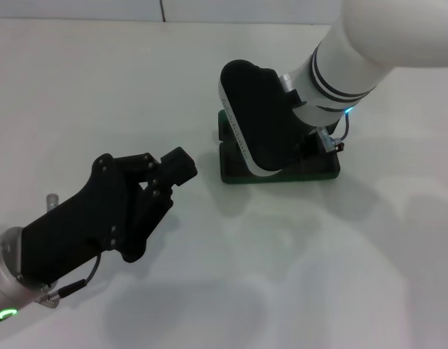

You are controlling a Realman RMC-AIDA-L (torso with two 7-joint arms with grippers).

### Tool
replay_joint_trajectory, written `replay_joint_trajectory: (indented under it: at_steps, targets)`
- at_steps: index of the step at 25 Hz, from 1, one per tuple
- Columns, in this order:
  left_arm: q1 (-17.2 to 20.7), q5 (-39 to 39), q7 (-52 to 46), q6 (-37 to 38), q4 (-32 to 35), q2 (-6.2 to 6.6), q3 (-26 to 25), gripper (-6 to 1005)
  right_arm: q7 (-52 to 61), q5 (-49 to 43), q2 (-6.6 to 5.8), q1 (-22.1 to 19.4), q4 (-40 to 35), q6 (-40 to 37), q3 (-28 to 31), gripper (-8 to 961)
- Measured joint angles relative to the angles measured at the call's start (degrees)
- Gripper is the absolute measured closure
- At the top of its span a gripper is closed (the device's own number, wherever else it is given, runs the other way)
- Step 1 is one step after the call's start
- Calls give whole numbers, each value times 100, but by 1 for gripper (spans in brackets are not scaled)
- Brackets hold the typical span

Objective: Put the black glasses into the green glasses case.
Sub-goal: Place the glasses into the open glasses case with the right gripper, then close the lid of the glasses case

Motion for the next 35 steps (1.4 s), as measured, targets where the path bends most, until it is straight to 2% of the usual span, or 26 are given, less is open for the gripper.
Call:
replay_joint_trajectory:
  at_steps: [14, 25, 35]
  targets:
    - [-17, -27, -16, 19, 0, -9, -8, 964, 188, -232, 0, -71, -112, 15, -98, 828]
    - [-20, -43, -30, 19, 35, 1, -8, 964, 390, -235, 0, -159, -404, -57, -20, 691]
    - [-60, -53, -44, 31, 53, 45, -11, 947, 582, -369, 0, -770, -1078, -434, 414, 694]
